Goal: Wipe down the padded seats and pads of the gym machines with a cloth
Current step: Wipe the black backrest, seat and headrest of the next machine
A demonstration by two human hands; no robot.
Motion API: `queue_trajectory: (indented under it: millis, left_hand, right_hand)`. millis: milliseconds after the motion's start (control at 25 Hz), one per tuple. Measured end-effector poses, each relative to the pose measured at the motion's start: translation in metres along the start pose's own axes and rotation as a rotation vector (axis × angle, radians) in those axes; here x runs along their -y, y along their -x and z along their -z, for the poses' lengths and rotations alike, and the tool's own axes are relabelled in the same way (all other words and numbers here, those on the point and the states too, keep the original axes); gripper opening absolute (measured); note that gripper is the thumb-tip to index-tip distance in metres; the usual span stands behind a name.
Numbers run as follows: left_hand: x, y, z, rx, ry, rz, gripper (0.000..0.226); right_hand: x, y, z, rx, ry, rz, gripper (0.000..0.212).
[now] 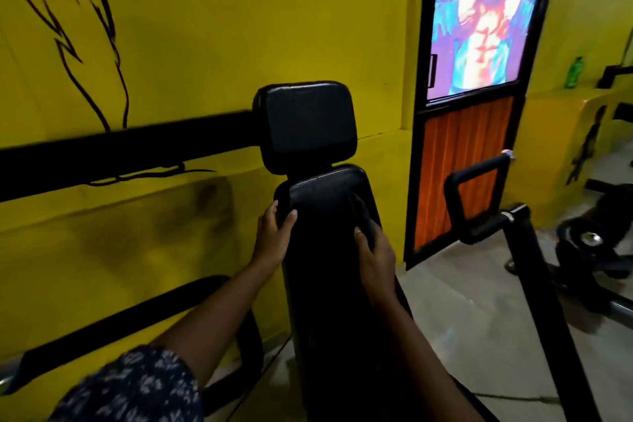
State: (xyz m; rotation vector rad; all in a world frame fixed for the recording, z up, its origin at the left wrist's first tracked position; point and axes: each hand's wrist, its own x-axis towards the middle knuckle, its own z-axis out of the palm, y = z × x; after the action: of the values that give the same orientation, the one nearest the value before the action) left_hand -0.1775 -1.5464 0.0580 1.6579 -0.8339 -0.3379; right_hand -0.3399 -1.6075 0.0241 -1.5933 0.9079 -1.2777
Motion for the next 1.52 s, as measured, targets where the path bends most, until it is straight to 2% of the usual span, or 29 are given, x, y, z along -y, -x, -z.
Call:
queue_trajectory:
  millis: [120,240,360,440,520,640,720,840,920,1000,1080,1160,1240,1320,1440,1480,1520]
  left_hand:
    - [0.02,-0.061,-0.006,-0.038,0.001,0.105,0.067]
    - [0.034,-0.095,-0.015,0.047,0.072,0.173,0.072]
    - [0.05,-0.108,-0.025,0.062,0.238,0.161,0.103]
    - [0.062,-0.113,-0.027,0.084,0.333,0.173,0.111]
    - [0.06,-0.107,-0.029,0.111,0.37,0.159,0.096]
    - [0.058,-0.108,-0.033,0.059,0.354,0.084,0.065]
    - [0.06,-0.111,-0.034,0.01,0.324,0.112,0.061]
    - [0.063,-0.114,-0.035,-0.002,0.297,0.143,0.065]
    - [0.062,-0.113,-0.036,-0.023,0.298,0.13,0.07]
    - [0.061,-0.112,-0.036,-0.009,0.323,0.07,0.075]
    - [0.057,-0.11,-0.037,-0.013,0.32,0.044,0.057]
    - [0.054,-0.109,-0.035,-0.027,0.294,0.084,0.056]
    - [0.058,-0.108,-0.036,-0.018,0.227,0.139,0.061]
    - [0.056,-0.106,-0.036,-0.016,0.205,0.147,0.062]
    - [0.055,-0.107,-0.038,-0.045,0.193,0.139,0.064]
    - [0.053,-0.106,-0.038,-0.054,0.198,0.147,0.067]
    - [0.053,-0.105,-0.038,-0.057,0.207,0.152,0.07]
  right_hand:
    - [-0.019,-0.045,-0.032,-0.022,0.022,0.019,0.045]
    - [-0.026,-0.074,-0.06,-0.062,0.076,0.125,0.046]
    - [-0.031,-0.093,-0.095,-0.045,0.151,0.293,0.054]
    - [-0.035,-0.097,-0.125,0.016,0.314,0.391,0.057]
    - [-0.049,-0.096,-0.154,-0.014,0.545,0.473,0.061]
    - [-0.071,-0.117,-0.167,-0.119,0.63,0.574,0.058]
    - [-0.079,-0.147,-0.15,-0.2,0.659,0.609,0.053]
    - [-0.074,-0.182,-0.131,-0.323,0.609,0.443,0.046]
    - [-0.069,-0.166,-0.14,-0.299,0.58,0.455,0.048]
    - [-0.075,-0.133,-0.155,-0.192,0.676,0.653,0.054]
    - [-0.083,-0.136,-0.15,-0.133,0.746,0.802,0.054]
    - [-0.084,-0.167,-0.136,-0.199,0.698,0.72,0.05]
    - [-0.09,-0.181,-0.126,-0.294,0.636,0.5,0.048]
    - [-0.097,-0.181,-0.118,-0.39,0.525,0.229,0.05]
    - [-0.086,-0.161,-0.132,-0.452,0.279,-0.303,0.054]
    - [-0.077,-0.146,-0.147,-0.444,0.264,-0.344,0.054]
    - [-0.066,-0.126,-0.162,-0.458,0.283,-0.279,0.054]
